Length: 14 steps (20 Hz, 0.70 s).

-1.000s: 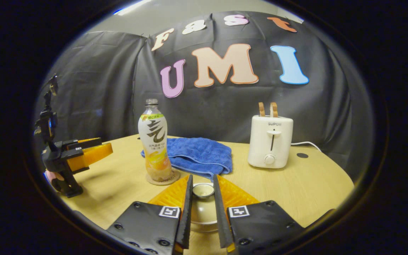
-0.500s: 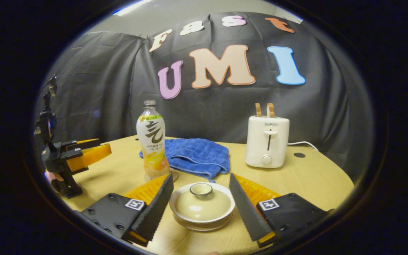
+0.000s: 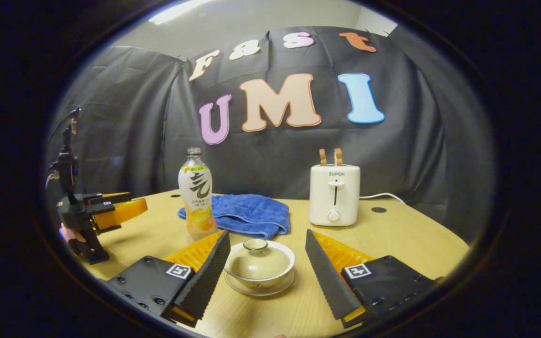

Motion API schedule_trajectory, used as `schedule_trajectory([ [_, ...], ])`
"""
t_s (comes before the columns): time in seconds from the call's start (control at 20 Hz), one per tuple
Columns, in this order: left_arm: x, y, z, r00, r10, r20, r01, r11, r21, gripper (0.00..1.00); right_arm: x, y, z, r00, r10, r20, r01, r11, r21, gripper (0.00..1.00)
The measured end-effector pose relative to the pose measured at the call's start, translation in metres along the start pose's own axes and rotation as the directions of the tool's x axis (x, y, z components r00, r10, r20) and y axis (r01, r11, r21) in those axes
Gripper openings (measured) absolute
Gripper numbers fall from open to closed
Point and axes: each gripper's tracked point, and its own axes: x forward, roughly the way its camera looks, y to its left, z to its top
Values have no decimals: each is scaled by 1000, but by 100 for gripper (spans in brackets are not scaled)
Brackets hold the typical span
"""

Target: Open the teacup lid with one hand, grasp the water bottle and pour water into the teacup with the other hand; after pouring, place the water bottle on the coaster and then close the teacup lid.

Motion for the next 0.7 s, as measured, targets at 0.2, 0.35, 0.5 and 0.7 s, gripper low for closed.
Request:
schedule_trajectory([
  [0.2, 1, 0, 0, 1000, 0, 0, 0, 1000, 0, 95, -14, -11, 3, 999, -38, 39, 38, 999, -1, 100],
  [0.35, -2, 2, 0, 1000, 8, -3, -8, 1000, -2, 95, -21, -27, 5, 994, -103, 41, 103, 995, -2, 99],
  [0.5, -8, 7, 0, 999, 33, -3, -33, 999, -1, 95, -31, -56, 6, 969, -243, 46, 243, 970, 2, 100],
  [0.7, -17, 17, 0, 996, 86, -7, -86, 996, 0, 95, -45, -77, 7, 935, -351, 51, 351, 936, 5, 98],
])
